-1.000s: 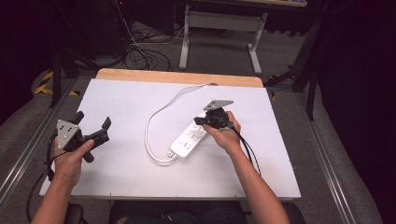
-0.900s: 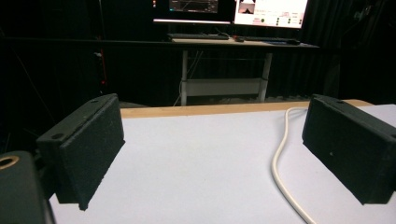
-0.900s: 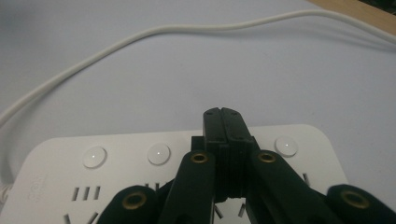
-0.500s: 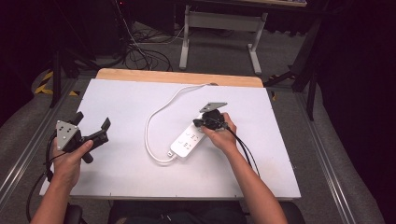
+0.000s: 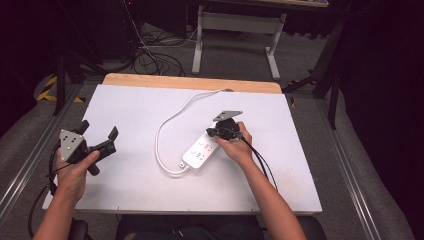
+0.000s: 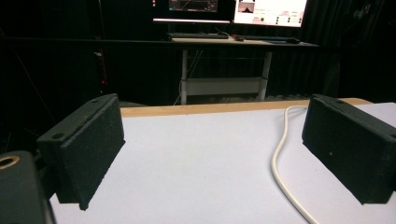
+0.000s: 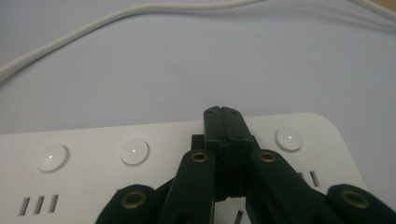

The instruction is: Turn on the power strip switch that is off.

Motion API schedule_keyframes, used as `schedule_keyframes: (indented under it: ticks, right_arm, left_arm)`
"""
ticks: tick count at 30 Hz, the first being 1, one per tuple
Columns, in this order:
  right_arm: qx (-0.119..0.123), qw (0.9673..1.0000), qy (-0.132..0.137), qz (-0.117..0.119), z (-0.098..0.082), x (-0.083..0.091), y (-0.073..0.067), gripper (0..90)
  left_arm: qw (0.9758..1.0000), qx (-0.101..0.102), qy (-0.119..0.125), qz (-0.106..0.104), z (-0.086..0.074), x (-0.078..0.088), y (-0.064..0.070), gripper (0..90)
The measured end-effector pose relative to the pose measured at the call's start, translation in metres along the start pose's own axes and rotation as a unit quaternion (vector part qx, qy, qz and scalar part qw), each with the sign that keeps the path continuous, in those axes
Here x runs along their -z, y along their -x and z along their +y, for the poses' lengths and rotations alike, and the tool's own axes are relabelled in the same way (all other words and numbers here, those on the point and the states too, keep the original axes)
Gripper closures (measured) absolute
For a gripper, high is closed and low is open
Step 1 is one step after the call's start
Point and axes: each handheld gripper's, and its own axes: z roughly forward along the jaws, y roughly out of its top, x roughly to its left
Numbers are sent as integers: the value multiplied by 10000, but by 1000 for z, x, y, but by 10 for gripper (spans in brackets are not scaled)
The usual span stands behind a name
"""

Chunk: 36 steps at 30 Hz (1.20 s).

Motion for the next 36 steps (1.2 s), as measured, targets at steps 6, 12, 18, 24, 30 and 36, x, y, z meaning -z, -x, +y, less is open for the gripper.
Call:
schedule_keyframes:
  ticks: [6, 12, 18, 24, 30, 36]
  right_arm:
    - [-10, 10000, -14, -84, -1, -1, -3, 900]
    - [93, 9996, -49, -244, 0, -2, -8, 900]
    - [56, 9997, -32, -222, 0, -2, -7, 900]
    - [57, 9997, -23, -248, -1, -2, -8, 900]
    - [67, 9995, -2, -296, -2, -2, -9, 900]
    - [57, 9994, 52, -327, -3, -2, -10, 900]
  left_arm:
    - [10000, -20, 1, -8, 0, 0, 1, 62]
    - [10000, -31, -1, -3, 0, 0, 2, 63]
    - [10000, -46, -9, -9, 0, 0, 2, 63]
    - [10000, -42, -17, -28, 0, -1, 1, 63]
    - [9999, -59, -25, -84, 0, -3, 3, 64]
    - [9999, -58, -41, -134, 0, -6, 4, 65]
